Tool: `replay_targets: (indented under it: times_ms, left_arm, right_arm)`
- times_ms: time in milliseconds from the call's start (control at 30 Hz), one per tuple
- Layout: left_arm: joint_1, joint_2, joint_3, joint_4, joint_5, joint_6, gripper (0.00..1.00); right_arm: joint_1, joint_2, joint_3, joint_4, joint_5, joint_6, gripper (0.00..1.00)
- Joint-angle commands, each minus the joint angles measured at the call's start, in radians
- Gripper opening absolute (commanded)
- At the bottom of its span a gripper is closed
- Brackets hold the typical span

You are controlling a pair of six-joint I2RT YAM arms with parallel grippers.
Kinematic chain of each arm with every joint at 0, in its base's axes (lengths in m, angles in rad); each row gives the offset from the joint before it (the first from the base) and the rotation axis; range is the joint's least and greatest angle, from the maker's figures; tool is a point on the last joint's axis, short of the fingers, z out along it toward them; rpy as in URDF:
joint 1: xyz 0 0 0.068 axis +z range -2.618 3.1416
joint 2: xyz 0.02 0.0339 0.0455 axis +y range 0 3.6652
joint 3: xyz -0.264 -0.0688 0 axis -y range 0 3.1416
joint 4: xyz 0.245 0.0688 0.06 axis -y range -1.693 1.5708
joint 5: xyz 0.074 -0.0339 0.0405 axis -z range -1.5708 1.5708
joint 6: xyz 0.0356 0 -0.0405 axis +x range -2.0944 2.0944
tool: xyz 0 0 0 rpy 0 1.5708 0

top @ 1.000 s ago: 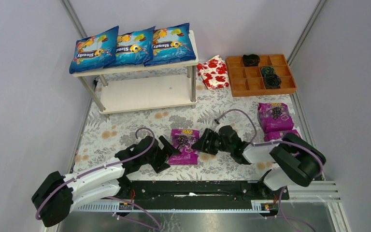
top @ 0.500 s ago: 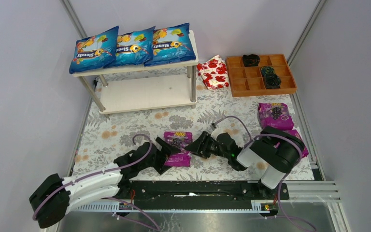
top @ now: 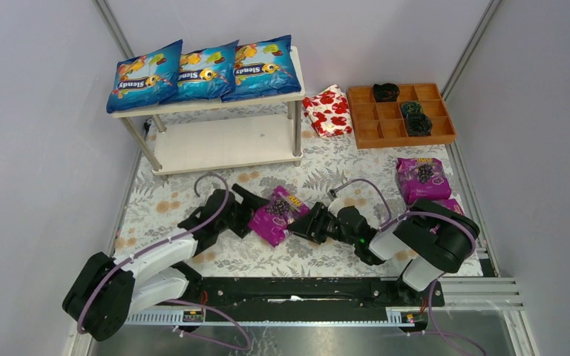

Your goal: Place and organize the candy bags onto the shelf

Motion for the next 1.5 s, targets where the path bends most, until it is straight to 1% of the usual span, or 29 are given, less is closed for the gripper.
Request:
replay_targets:
  times_ms: [0,100,200,233,300,367,467,533,667,800,933,1000,1100,1167,1267,1467]
  left_arm:
    - [0.055,0.008,0.117,-0.065,0.074,0.170,0.98]
    - [0.051,-0.056,0.048,-0.117,0.120,0.111,0.99]
    - [0.049,-0.161,-0.037,-0.150,0.149,0.056,0.99]
    - [0.048,-0.196,-0.051,-0.171,0.149,0.055,0.99]
    - [0.050,-0.254,-0.046,-0.236,0.131,0.069,0.99]
    - [0.050,-0.296,-0.038,-0.264,0.128,0.069,0.99]
    - [0.050,-0.305,-0.042,-0.264,0.165,0.033,0.99]
    - [0.048,-0.288,-0.060,-0.208,0.203,0.002,0.99]
    - [0.043,-0.201,-0.091,0.007,0.256,-0.033,0.99]
    - [-0.027,-0.088,-0.095,0.182,0.199,-0.068,0.99]
    - [-0.095,0.065,-0.089,0.296,0.122,-0.085,0.99]
    - [-0.098,0.135,-0.097,0.377,0.085,-0.074,0.94]
    - [-0.102,0.194,-0.090,0.421,0.015,-0.040,0.89]
    - [-0.102,0.220,-0.108,0.490,-0.050,-0.027,0.88]
    - [-0.101,0.257,-0.132,0.588,-0.082,-0.038,0.87]
    - [-0.102,0.292,-0.141,0.689,-0.078,-0.045,0.67]
  right_arm:
    - [0.012,0.001,-0.020,0.085,0.030,-0.003,0.61]
    - [0.012,-0.052,-0.026,0.024,0.054,-0.032,0.68]
    - [0.010,-0.131,-0.016,-0.097,0.088,-0.076,0.79]
    - [0.011,-0.158,-0.009,-0.144,0.099,-0.092,0.81]
    - [0.012,-0.215,0.004,-0.232,0.121,-0.125,0.88]
    - [0.012,-0.267,0.014,-0.307,0.144,-0.152,0.91]
    - [0.012,-0.343,0.012,-0.394,0.179,-0.179,0.93]
    - [0.012,-0.393,0.004,-0.440,0.209,-0.190,0.95]
    - [0.011,-0.481,-0.022,-0.503,0.260,-0.199,0.97]
    - [0.011,-0.558,-0.023,-0.571,0.283,-0.211,0.98]
    - [0.011,-0.611,-0.031,-0.605,0.300,-0.215,0.98]
    - [0.012,-0.633,-0.039,-0.619,0.307,-0.215,0.98]
    - [0.012,-0.663,-0.050,-0.639,0.319,-0.212,0.98]
    - [0.012,-0.684,-0.058,-0.653,0.328,-0.212,0.99]
    - [0.012,-0.717,-0.063,-0.685,0.344,-0.218,1.00]
    - [0.012,-0.769,-0.063,-0.736,0.369,-0.234,1.00]
